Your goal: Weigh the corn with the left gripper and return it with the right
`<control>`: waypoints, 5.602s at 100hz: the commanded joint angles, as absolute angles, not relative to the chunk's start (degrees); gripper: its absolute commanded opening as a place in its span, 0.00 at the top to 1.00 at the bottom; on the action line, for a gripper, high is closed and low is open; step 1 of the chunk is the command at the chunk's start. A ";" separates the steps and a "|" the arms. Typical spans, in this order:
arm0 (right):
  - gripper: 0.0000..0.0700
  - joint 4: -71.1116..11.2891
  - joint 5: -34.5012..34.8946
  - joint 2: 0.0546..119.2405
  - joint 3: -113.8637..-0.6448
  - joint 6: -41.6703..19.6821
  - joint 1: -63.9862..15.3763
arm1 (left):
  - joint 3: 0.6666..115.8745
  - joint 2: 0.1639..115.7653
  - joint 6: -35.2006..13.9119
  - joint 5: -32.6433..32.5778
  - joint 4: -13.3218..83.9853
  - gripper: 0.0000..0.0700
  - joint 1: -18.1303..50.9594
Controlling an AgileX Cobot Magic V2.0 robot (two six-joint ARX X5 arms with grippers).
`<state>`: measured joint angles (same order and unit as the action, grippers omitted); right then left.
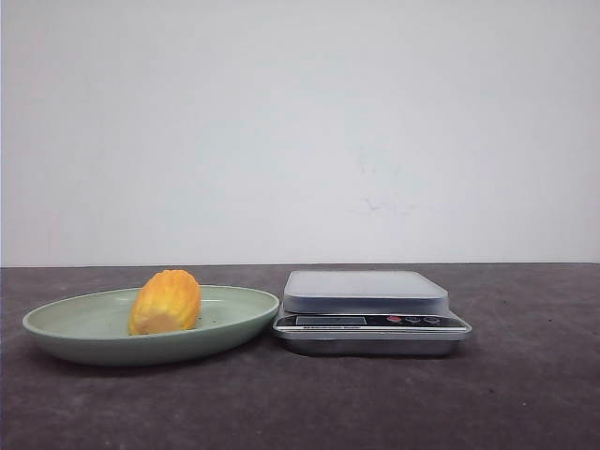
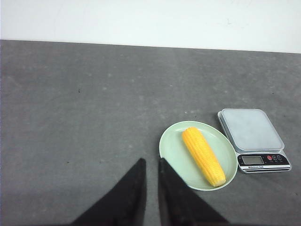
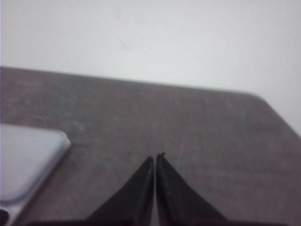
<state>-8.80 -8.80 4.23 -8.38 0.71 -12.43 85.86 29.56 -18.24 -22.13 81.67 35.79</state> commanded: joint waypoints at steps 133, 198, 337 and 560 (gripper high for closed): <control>1.00 -9.02 -5.58 0.21 -0.78 -1.93 -9.19 | 87.31 29.85 -18.68 -22.04 84.53 1.00 36.05; 1.00 -9.02 -5.63 0.21 -0.78 -1.93 -5.58 | 87.26 30.22 -18.68 -22.02 84.53 1.00 32.53; 1.00 -9.02 -5.65 0.21 -0.78 -1.93 -5.58 | 8.36 0.19 -12.60 6.61 13.54 0.98 -4.27; 1.00 -9.04 -6.02 0.21 -0.78 -1.96 -5.58 | 3.36 0.19 -6.96 8.64 18.17 0.98 -2.33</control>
<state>-9.28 -5.96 0.38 -0.86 -1.74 -5.52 4.25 0.30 -7.01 8.38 17.41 -2.20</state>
